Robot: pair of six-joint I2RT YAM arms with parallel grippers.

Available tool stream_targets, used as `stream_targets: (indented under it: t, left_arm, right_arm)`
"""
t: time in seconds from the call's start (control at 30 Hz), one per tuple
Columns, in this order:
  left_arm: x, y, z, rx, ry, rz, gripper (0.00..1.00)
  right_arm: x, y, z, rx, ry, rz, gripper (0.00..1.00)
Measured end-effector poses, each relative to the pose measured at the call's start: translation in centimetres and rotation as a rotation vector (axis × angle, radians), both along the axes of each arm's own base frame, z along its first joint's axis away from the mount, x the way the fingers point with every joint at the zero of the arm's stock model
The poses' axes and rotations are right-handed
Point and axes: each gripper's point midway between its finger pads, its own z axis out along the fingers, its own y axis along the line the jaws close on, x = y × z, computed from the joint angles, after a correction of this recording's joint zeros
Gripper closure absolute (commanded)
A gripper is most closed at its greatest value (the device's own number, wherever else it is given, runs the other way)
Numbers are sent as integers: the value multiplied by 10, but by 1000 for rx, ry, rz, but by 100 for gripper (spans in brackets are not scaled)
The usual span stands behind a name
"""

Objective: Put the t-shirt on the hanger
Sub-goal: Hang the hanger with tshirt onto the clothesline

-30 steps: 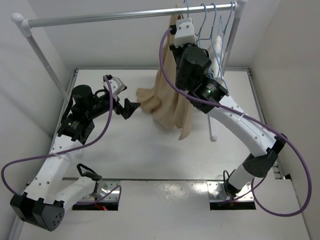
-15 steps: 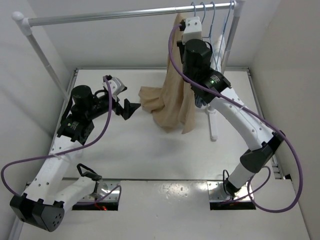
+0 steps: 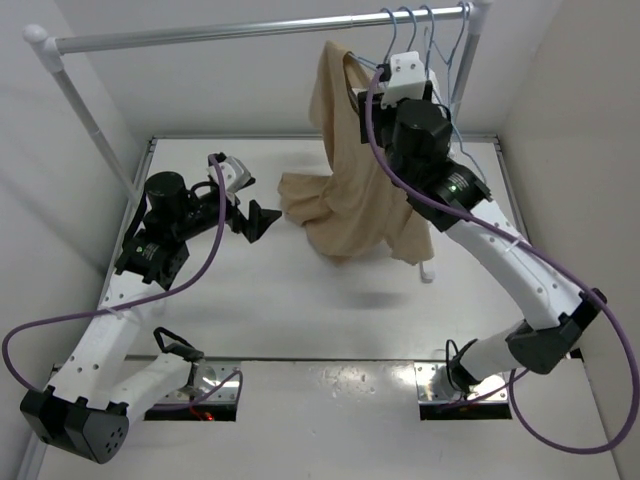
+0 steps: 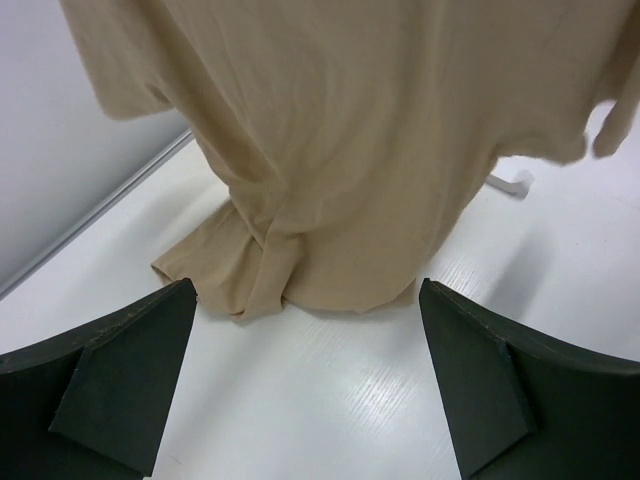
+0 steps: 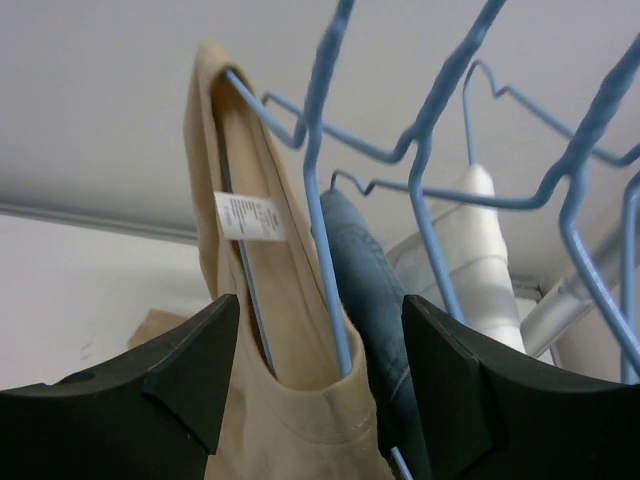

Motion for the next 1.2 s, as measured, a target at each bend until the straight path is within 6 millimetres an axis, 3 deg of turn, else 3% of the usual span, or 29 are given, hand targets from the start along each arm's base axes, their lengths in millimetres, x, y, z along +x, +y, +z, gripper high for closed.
stream_targets:
  t: [0.2,0.33,0.4,0.47,0.57,0.63,0.67,0.77,0.87,0.93,1.07,1.2]
  left_arm:
    - [-1,-1,0,0,1,-5,0]
    - [-1,-1,0,-1,1,-8,0]
    - [-1,-1,-1,0,2,-7,0]
    - [0,0,-2,0,3,-3,0]
    - [2,4,-13,10,21,27,0]
    - [4,9,-25,22,41,65,0]
    - [6,12,-31,28,50,85,0]
    - [9,23,-50,51,83,151,0]
    - [11,31,-68,69,113,201,0]
    - [10,36,-80,77,134,225,0]
    - [4,43,-108,95,179,259,0]
    - [-3,50,-136,114,224,287,0]
  right_arm:
    - [-21,10,40,44,-73,143,24]
    - [-41,23,60,67,-118,289,24]
    - [-54,35,61,78,-130,392,24]
    - [-69,51,48,79,-114,521,24]
    - [-88,83,-5,89,3,704,24]
    - [-100,103,-65,116,144,799,24]
    - [-109,109,-105,124,242,832,24]
    - [-144,104,-232,157,577,835,24]
    - [-174,85,-296,191,754,775,24]
    - [-190,73,-317,226,812,739,24]
    - [-208,61,-335,350,826,691,22]
    - [-227,41,-364,464,859,592,18]
